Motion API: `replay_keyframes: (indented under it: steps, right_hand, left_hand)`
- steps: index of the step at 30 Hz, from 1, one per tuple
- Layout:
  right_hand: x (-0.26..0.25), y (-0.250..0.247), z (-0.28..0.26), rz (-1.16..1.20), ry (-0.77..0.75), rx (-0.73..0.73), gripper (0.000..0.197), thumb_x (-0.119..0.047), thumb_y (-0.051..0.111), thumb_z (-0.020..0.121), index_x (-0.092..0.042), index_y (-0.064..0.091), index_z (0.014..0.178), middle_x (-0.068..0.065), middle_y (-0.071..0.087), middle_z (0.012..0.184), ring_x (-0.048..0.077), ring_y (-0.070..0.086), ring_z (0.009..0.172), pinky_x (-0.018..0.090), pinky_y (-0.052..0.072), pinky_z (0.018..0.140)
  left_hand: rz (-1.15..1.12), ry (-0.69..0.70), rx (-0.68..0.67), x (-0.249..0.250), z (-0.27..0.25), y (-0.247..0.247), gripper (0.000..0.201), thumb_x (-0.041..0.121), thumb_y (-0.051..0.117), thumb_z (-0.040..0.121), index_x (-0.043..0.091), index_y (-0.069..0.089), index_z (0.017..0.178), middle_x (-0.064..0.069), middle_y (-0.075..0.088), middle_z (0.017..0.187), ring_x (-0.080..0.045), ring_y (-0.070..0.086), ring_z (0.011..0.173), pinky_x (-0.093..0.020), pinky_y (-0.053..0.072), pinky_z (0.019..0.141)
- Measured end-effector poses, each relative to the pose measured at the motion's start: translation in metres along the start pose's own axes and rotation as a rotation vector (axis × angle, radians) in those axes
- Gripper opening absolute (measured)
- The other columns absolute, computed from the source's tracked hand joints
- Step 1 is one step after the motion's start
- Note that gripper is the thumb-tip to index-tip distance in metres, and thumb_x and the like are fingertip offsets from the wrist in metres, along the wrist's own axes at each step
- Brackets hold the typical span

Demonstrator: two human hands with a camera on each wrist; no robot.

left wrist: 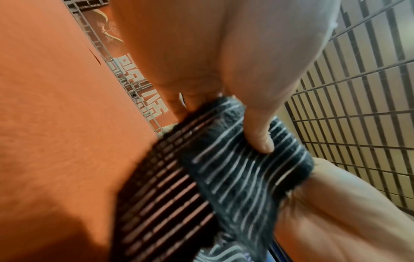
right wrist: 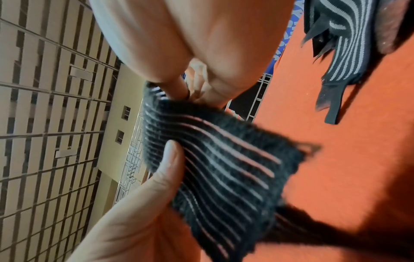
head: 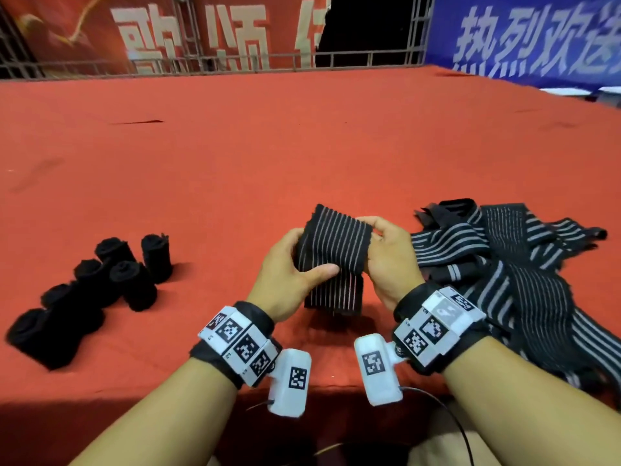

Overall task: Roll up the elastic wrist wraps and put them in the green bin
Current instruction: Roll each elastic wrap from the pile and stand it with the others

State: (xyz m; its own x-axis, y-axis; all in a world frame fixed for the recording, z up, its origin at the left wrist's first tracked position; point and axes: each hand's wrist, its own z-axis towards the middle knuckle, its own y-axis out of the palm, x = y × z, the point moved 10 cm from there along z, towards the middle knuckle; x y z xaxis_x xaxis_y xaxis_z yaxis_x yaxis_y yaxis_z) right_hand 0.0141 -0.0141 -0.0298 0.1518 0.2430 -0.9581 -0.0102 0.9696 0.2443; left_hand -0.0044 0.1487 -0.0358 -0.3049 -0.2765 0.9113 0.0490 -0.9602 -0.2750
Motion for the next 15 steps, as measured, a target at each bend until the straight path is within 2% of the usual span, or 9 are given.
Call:
replay_keyframes:
  steps: [3, 5, 8, 10, 12, 13, 14, 15]
  right_hand:
    - [-0.003, -0.001, -0.001, -0.03, -0.005, -0.012, 0.011, 0.004, 0.055, 0.098, -0.004, 0.062, 0.102, 0.003, 0.068, 0.075, 0.006, 0.064, 0.062, 0.018, 0.05, 0.054]
    - [0.006, 0.002, -0.004, -0.102, 0.046, -0.078, 0.008, -0.009, 0.056, 0.101, -0.007, 0.064, 0.101, 0.002, 0.067, 0.082, 0.009, 0.064, 0.072, 0.019, 0.052, 0.062]
    - [0.029, 0.011, -0.015, -0.337, 0.09, -0.247, 0.01, -0.021, 0.062, 0.099, -0.017, 0.067, 0.092, -0.005, 0.065, 0.084, 0.006, 0.06, 0.081, 0.026, 0.05, 0.078]
    - [0.043, 0.022, -0.028, -0.436, 0.111, -0.385, 0.006, -0.015, 0.07, 0.094, -0.019, 0.067, 0.091, -0.009, 0.067, 0.084, 0.001, 0.06, 0.078, 0.021, 0.049, 0.078]
    - [0.054, 0.03, -0.036, -0.504, 0.107, -0.465, 0.011, -0.007, 0.073, 0.091, -0.016, 0.068, 0.09, -0.005, 0.069, 0.083, 0.005, 0.06, 0.075, 0.027, 0.051, 0.077]
    - [0.054, 0.031, -0.036, -0.536, 0.082, -0.462, 0.011, -0.003, 0.071, 0.091, -0.014, 0.067, 0.09, -0.004, 0.068, 0.081, 0.007, 0.06, 0.074, 0.031, 0.051, 0.076]
    - [0.051, 0.032, -0.036, -0.55, 0.062, -0.441, 0.012, -0.001, 0.068, 0.092, -0.013, 0.066, 0.089, -0.003, 0.067, 0.077, 0.007, 0.061, 0.07, 0.032, 0.052, 0.072]
    - [0.049, 0.032, -0.034, -0.538, 0.061, -0.409, 0.013, 0.001, 0.065, 0.093, -0.011, 0.064, 0.089, -0.002, 0.066, 0.073, 0.008, 0.061, 0.064, 0.031, 0.052, 0.066]
  left_hand:
    - [-0.075, 0.002, 0.084, 0.009, 0.0, -0.008, 0.025, 0.003, 0.078, 0.084, 0.019, 0.068, 0.101, -0.003, 0.077, 0.097, -0.012, 0.071, 0.087, -0.035, 0.058, 0.082]
    - [-0.174, -0.02, 0.188, 0.008, 0.002, -0.018, 0.019, 0.001, 0.071, 0.09, 0.017, 0.069, 0.099, -0.004, 0.076, 0.096, -0.014, 0.07, 0.086, -0.033, 0.059, 0.08]
    - [-0.318, -0.077, 0.307, 0.0, 0.007, -0.031, 0.011, 0.007, 0.061, 0.099, 0.014, 0.067, 0.104, -0.003, 0.074, 0.101, -0.015, 0.069, 0.091, -0.036, 0.058, 0.083]
    - [-0.395, -0.117, 0.378, -0.007, 0.008, -0.039, 0.014, 0.014, 0.058, 0.102, 0.01, 0.065, 0.113, -0.008, 0.072, 0.109, -0.021, 0.068, 0.098, -0.045, 0.057, 0.092]
    - [-0.488, -0.166, 0.429, -0.013, 0.007, -0.044, 0.022, 0.013, 0.053, 0.103, 0.005, 0.061, 0.122, -0.012, 0.07, 0.114, -0.025, 0.067, 0.102, -0.048, 0.056, 0.096]
    - [-0.524, -0.19, 0.439, -0.015, 0.007, -0.044, 0.024, 0.009, 0.051, 0.104, 0.002, 0.058, 0.126, -0.012, 0.069, 0.114, -0.024, 0.067, 0.101, -0.046, 0.057, 0.093]
    - [-0.544, -0.219, 0.44, -0.017, 0.006, -0.045, 0.027, 0.004, 0.049, 0.102, 0.001, 0.055, 0.128, -0.011, 0.069, 0.111, -0.023, 0.068, 0.096, -0.04, 0.06, 0.085]
    - [-0.553, -0.252, 0.439, -0.019, 0.005, -0.044, 0.033, -0.002, 0.048, 0.099, 0.0, 0.052, 0.131, -0.01, 0.068, 0.105, -0.02, 0.068, 0.087, -0.031, 0.06, 0.072]
